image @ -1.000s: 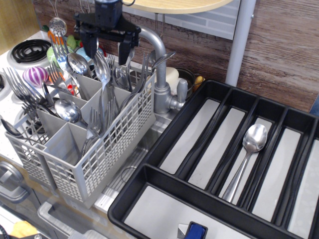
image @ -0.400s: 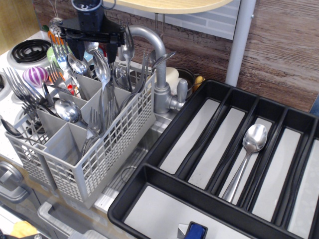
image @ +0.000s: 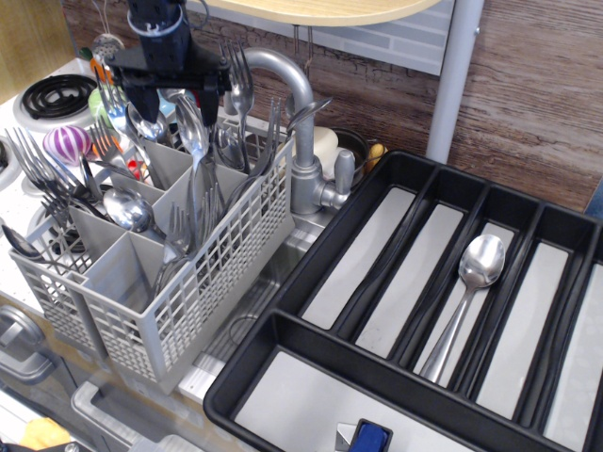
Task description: Put big spoon from basket to tray
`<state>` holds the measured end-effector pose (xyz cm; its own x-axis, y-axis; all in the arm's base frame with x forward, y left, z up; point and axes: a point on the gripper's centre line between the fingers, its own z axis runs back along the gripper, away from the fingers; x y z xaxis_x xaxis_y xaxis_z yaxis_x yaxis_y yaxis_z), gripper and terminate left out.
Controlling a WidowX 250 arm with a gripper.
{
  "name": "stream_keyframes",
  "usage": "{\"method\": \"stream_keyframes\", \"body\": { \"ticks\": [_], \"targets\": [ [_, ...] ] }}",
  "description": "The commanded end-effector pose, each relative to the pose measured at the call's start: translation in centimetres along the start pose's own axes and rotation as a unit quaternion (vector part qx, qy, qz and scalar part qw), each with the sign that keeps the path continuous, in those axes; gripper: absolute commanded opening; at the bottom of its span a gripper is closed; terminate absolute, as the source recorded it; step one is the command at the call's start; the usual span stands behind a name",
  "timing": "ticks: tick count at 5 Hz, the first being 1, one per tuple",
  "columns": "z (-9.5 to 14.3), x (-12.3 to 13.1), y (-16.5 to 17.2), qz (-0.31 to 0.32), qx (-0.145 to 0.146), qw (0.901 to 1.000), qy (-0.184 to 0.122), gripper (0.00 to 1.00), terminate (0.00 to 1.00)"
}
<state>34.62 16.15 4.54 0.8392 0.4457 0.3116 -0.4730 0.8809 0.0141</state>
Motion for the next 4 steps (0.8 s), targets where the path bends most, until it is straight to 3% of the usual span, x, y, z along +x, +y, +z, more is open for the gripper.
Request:
{"method": "stream_keyframes", "body": {
  "ticks": [1, 3, 4],
  "targets": [
    [0.5, 1.7, 0.6, 0.006, 0.009, 0.9998, -0.014, 0.0, 0.0],
    [1.5, 1.4, 0.4, 0.006, 0.016, 0.9998, -0.008, 0.0, 0.0],
    [4.7, 1.5, -0.8, 0.037, 0.039, 0.9979, 0.038, 0.0, 0.0]
  ]
}}
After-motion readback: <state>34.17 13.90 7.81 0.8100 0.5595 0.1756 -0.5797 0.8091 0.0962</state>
